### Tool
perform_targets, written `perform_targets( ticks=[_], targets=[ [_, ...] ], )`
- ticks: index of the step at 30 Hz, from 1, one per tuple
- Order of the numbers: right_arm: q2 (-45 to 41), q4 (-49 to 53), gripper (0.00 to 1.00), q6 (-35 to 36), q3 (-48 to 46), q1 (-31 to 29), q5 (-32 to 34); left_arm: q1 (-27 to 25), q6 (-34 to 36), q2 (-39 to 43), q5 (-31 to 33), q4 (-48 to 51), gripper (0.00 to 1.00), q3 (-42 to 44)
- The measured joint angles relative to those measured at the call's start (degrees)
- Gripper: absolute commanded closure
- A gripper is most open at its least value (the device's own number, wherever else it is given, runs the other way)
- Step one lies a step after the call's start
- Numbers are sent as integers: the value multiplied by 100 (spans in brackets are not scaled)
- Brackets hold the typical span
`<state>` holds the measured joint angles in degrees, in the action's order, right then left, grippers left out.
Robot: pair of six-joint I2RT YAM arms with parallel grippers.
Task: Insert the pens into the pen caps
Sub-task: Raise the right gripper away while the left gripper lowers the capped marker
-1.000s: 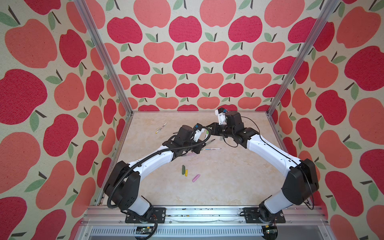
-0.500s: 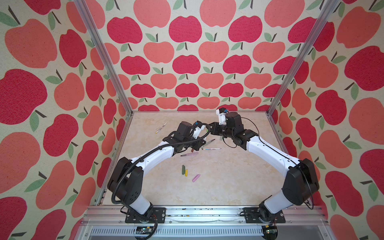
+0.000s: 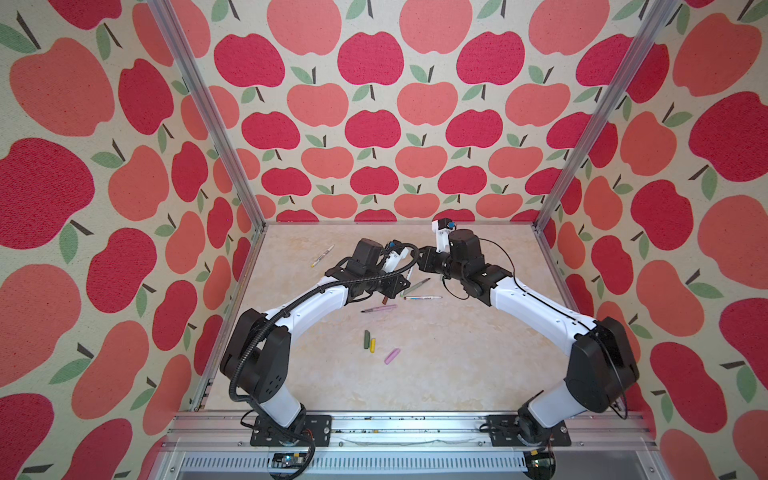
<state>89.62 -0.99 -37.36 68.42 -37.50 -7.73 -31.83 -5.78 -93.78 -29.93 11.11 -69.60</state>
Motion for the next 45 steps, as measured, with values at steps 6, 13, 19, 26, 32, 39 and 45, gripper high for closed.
perform_targets(
  ticks=[6, 13, 19, 26, 32, 39, 45],
  targets=[
    [-7, 177, 92, 105, 181, 11, 20, 37, -2, -13, -72, -39, 100, -44],
    [-146, 793, 75, 214, 682, 452, -553, 37, -55, 168, -129, -990, 100, 221],
    [-765, 1646, 53, 389, 769, 927, -1259, 472, -684, 857, 758, -1692, 100, 1093],
    [-1226, 1801, 48, 518, 726, 1051, -1510, 459, -940, 1445, 1458, -562, 100, 1443],
    [-1010, 2037, 49, 629, 328, 1051, -1432, 494, -1139, 1768, 2118, 1075, 100, 1316],
    [-446, 2212, 49, 734, 269, 1014, -1379, 1043, -1303, 1694, 2597, 2347, 100, 1279],
    [-337, 2212, 49, 758, 269, 966, -1384, 1438, -1261, 1082, 2485, 2640, 100, 1283]
  ],
)
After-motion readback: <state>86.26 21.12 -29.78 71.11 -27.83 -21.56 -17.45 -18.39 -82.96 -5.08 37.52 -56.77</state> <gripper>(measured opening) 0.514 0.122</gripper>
